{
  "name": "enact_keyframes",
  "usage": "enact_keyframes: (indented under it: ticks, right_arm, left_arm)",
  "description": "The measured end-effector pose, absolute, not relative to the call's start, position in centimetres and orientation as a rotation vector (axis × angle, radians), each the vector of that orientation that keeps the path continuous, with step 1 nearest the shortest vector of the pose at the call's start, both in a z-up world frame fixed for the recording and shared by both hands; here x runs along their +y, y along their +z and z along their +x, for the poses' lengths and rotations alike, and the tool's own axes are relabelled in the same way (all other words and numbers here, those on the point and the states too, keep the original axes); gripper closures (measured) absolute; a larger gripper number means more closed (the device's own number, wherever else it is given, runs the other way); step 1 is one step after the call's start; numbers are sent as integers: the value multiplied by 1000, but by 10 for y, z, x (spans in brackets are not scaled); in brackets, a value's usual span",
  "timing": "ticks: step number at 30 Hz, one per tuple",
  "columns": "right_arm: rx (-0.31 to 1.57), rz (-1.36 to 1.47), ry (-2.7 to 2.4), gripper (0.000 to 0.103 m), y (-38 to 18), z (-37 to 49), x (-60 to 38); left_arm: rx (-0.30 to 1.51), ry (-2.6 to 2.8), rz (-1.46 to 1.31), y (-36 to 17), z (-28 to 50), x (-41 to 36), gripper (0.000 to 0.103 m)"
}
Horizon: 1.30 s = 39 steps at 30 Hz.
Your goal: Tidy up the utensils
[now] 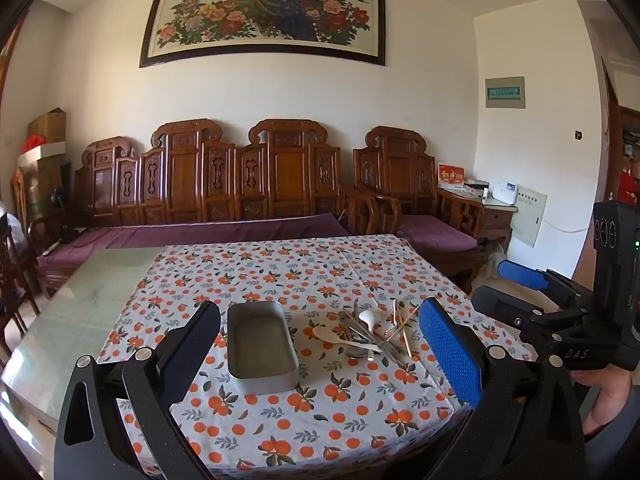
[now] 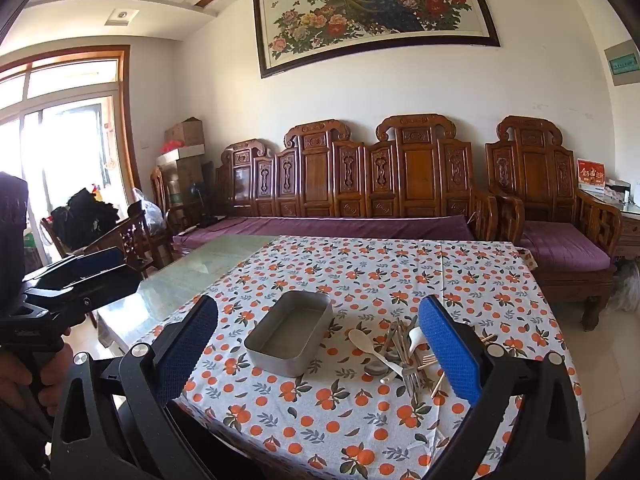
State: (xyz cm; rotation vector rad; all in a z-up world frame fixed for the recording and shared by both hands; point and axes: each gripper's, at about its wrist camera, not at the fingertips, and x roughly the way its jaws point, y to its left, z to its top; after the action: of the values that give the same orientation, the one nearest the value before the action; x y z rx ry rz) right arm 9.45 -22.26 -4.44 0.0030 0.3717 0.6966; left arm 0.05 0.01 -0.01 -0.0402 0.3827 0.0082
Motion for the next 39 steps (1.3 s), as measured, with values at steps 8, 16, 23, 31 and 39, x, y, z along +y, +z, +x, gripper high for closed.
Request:
enact_keyframes:
  ticks: [8, 16, 23, 31, 39]
  right_arm:
    - [368, 0, 697, 3, -43, 93, -223]
    - [366, 2, 697, 3, -43, 93, -223]
    - [365, 3, 697, 3, -42, 93, -223]
    - [365, 2, 697, 3, -42, 93, -223]
    - [364, 3, 697, 3, -41, 93, -223]
  left_arm:
    - [379, 8, -40, 0, 1, 0, 7]
    - [377, 9, -40, 0, 0, 0, 7]
    - [376, 8, -39, 0, -1, 0, 7]
    - [375, 8, -39, 0, -1, 0, 7]
    - [374, 8, -39, 1, 1, 1, 7]
